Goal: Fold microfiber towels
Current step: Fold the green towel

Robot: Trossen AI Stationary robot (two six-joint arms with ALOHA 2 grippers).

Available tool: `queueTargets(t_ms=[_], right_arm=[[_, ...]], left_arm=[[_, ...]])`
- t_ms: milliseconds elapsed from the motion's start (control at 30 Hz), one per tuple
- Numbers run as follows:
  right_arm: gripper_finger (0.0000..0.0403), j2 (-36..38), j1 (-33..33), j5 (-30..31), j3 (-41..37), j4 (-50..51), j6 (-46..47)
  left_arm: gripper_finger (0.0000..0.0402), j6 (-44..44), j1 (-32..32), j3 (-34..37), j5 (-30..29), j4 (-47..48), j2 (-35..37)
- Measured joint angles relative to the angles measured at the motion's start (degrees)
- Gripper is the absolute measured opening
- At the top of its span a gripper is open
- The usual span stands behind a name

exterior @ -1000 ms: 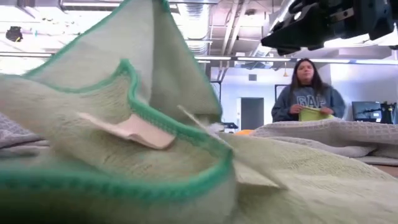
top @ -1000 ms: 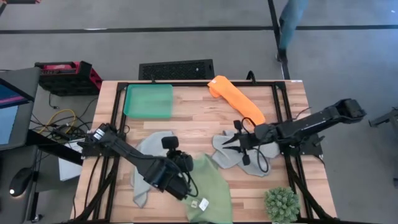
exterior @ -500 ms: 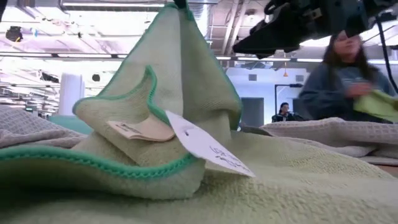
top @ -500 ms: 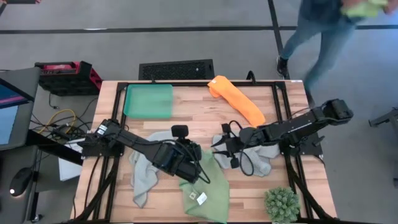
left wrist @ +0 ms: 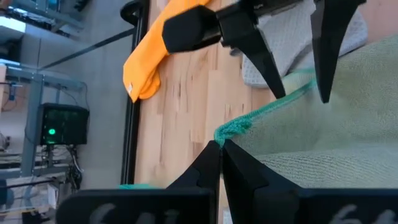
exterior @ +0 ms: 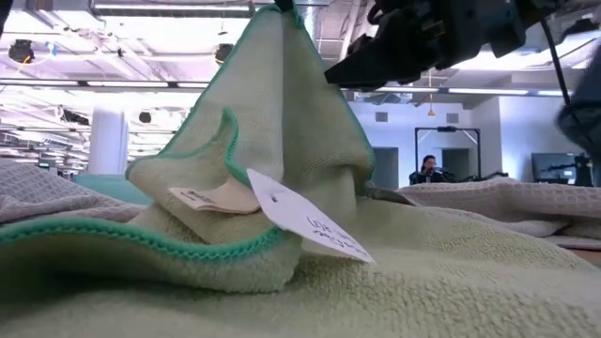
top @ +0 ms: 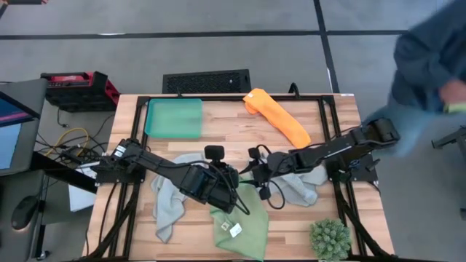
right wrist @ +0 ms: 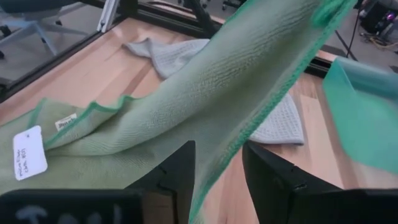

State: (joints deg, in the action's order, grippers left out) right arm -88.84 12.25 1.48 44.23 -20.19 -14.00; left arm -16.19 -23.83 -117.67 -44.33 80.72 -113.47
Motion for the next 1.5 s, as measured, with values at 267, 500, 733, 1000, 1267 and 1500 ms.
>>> queueTargets(t_ms=[267, 500, 733, 1000, 1267, 1500], right_arm=[[0.0147, -2.1, 0.0, 0.0, 0.3, 2.0, 0.0], [0.0133, -2.0, 0.0, -0.1, 0.3, 3.8, 0.0], [0.0124, -2.0, 0.0, -0.1, 0.3, 6.2, 0.0], [0.0120, -2.0, 0.1, -0.2, 0.3, 9.9, 0.0], [0.0120, -2.0, 0.1, -0.2, 0.3, 11.7, 0.0], [0.0120, -2.0, 0.1, -0.2, 0.3, 13.1, 0.0]], left_arm=[[0.0000, 3.4, -0.8, -5.8, 0.7, 1.0, 0.0], [0.0000, 5.3, -1.5, -13.0, 2.1, 7.5, 0.0], [0.0000, 7.6, -1.5, -16.1, 2.0, 9.4, 0.0], [0.0000, 11.5, -1.6, -17.3, 0.7, 9.3, 0.1], [0.0000, 15.8, -1.6, -17.3, -1.1, 9.3, 0.5], [0.0000, 14.4, -1.6, -17.3, -3.0, 9.3, 3.9]])
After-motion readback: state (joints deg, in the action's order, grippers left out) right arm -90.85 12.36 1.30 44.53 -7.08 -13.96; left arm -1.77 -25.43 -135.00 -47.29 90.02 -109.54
